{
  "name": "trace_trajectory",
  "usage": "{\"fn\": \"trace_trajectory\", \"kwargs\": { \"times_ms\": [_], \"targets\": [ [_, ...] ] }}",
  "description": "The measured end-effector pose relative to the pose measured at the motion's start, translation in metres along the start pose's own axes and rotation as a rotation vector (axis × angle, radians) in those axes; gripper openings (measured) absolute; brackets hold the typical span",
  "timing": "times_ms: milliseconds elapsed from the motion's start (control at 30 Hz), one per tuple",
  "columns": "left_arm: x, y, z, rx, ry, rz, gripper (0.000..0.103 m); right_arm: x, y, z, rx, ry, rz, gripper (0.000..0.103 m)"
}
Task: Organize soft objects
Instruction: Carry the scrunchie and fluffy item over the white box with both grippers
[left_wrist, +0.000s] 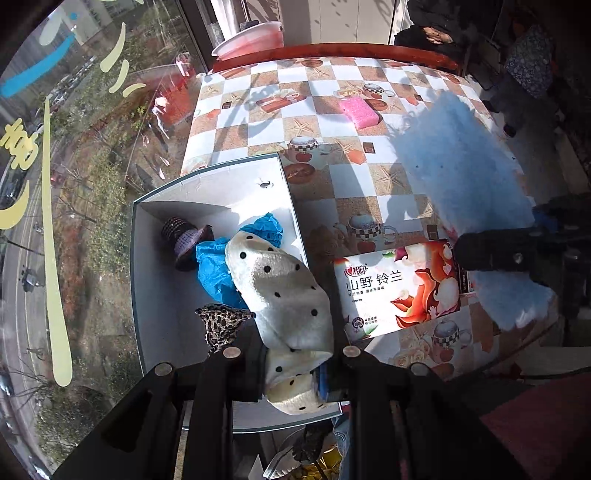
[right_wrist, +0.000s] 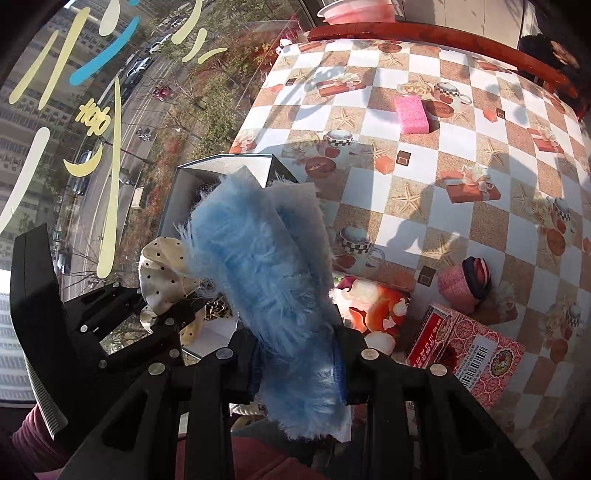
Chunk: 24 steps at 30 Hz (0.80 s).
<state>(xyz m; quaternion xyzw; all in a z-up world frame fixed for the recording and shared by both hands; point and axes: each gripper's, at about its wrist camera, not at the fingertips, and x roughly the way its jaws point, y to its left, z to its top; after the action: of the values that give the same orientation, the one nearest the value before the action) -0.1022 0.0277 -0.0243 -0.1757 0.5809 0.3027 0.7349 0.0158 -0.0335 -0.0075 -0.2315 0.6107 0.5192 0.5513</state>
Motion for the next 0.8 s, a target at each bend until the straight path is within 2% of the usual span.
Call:
{"fn": "trace_trajectory", "kwargs": {
  "times_ms": [200,800],
  "targets": [
    [-0.003,0.025,-0.011,-0.066,-0.014,0.017,0.022,0.014,0.028,0.002,-0.071,0.039,0.004,0.031],
    [-0.009,0.027,-0.014,-0.033,-0.042,0.020,0.022,0.015,0.031,0.000,-0.031,0.038,0.003,0.031]
  ]
}}
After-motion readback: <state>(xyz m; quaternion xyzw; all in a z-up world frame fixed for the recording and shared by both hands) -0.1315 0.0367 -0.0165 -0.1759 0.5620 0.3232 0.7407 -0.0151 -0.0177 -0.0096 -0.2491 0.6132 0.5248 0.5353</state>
